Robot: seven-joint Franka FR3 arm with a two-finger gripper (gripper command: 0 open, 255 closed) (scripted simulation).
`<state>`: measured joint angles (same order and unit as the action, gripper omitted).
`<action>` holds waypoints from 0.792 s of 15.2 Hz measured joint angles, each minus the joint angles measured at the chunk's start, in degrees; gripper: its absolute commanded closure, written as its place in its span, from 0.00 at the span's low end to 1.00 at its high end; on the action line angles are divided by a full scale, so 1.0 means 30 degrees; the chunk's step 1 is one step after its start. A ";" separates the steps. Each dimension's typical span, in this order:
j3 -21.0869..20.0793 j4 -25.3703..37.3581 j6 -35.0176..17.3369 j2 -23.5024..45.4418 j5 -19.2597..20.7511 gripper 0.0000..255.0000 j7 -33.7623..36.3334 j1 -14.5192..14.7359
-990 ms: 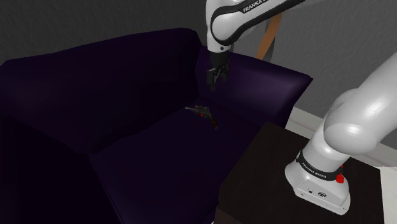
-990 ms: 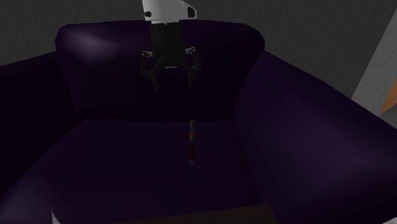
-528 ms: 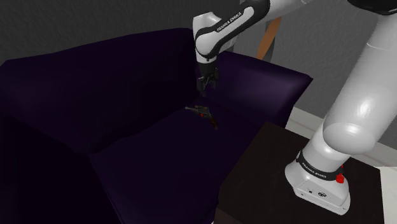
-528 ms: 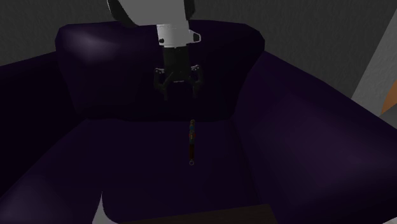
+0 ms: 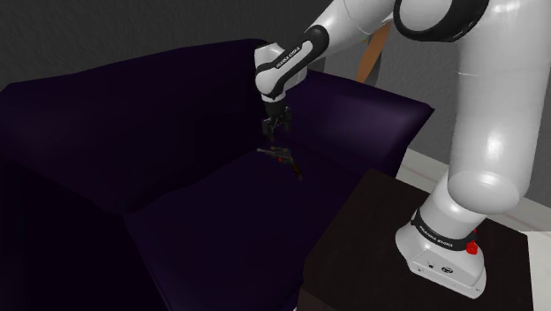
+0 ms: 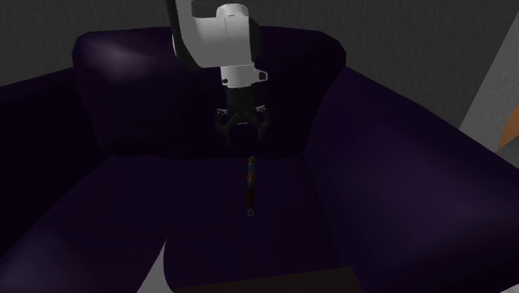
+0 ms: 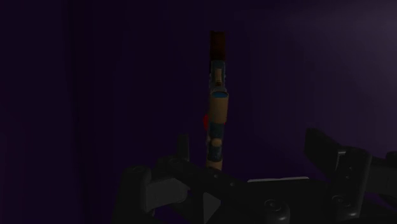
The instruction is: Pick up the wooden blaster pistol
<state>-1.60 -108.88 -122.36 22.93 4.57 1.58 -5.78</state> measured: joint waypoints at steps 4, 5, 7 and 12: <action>0.0230 0.2804 0.0125 0.3099 0.0027 0.00 0.0126 -0.0123; 0.0291 0.3727 0.0212 0.4013 0.0026 0.00 0.0123 -0.0172; 0.0345 0.4578 0.0294 0.4902 0.0018 0.00 0.0122 -0.0219; 0.0369 0.4882 -0.0351 0.5881 0.0046 0.00 0.0216 -0.0191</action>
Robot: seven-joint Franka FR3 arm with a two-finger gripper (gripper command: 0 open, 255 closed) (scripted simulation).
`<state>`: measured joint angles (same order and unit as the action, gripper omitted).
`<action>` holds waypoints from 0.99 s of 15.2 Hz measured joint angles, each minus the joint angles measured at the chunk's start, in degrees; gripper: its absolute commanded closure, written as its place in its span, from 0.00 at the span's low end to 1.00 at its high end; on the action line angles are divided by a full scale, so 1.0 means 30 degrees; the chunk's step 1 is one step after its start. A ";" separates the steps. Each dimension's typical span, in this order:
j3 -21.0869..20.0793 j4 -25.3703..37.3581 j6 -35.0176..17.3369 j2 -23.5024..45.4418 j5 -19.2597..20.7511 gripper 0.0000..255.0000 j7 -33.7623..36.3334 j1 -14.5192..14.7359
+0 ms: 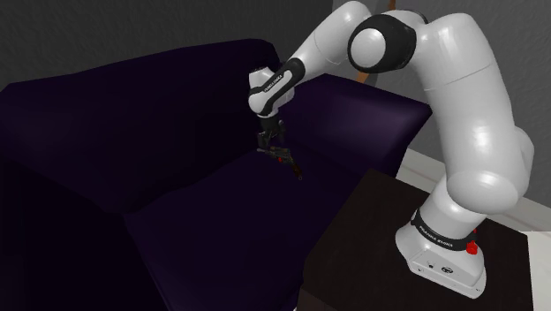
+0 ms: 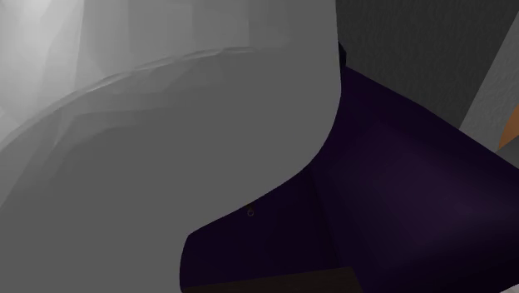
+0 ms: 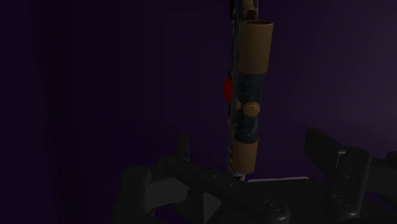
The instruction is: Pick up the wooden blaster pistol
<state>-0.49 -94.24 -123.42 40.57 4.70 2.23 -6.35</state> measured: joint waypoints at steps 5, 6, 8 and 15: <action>0.0021 0.0029 -0.0445 0.0474 0.0020 1.00 0.0001 -0.0022; 0.0019 0.0023 -0.0459 0.0475 0.0019 1.00 0.0003 -0.0020; 0.0011 0.0013 -0.0472 0.0464 0.0015 1.00 0.0005 -0.0015; 0.0007 0.0004 -0.0250 0.0254 0.0008 1.00 0.0001 -0.0009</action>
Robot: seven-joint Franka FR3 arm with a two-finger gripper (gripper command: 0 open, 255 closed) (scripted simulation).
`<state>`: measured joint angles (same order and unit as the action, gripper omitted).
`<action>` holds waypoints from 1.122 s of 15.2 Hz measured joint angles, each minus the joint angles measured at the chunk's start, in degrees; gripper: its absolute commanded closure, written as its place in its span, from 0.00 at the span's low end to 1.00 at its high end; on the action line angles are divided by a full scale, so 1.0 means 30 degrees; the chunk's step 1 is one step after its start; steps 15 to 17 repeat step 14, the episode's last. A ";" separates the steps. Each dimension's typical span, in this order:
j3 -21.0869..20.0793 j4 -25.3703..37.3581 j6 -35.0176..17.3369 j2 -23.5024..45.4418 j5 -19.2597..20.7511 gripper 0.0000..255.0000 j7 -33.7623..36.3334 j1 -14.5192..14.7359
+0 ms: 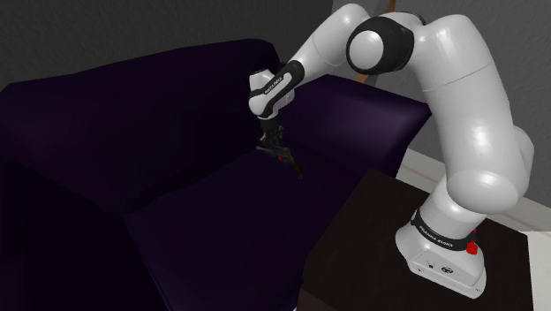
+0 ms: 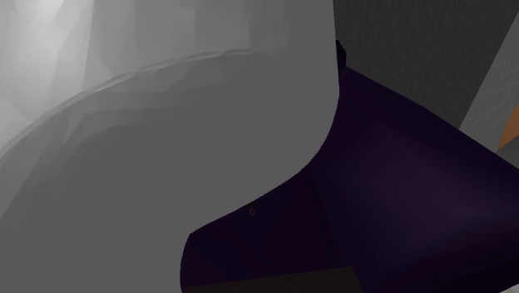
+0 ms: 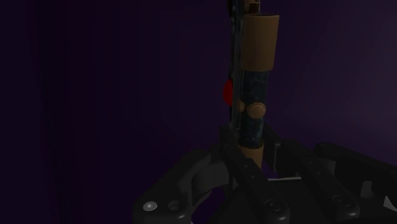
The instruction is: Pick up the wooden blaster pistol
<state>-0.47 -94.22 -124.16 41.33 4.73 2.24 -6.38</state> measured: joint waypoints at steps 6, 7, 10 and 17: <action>-0.0021 -0.0061 0.0897 -0.0970 -0.0039 1.00 -0.0073 -0.0015; -0.0021 -0.0020 0.1104 -0.1135 -0.0047 1.00 -0.0102 -0.0029; -0.0037 -0.0117 0.1546 -0.1674 -0.0066 1.00 -0.0119 -0.0020; -0.0047 0.0057 0.2218 -0.2178 -0.0093 1.00 -0.0167 -0.0026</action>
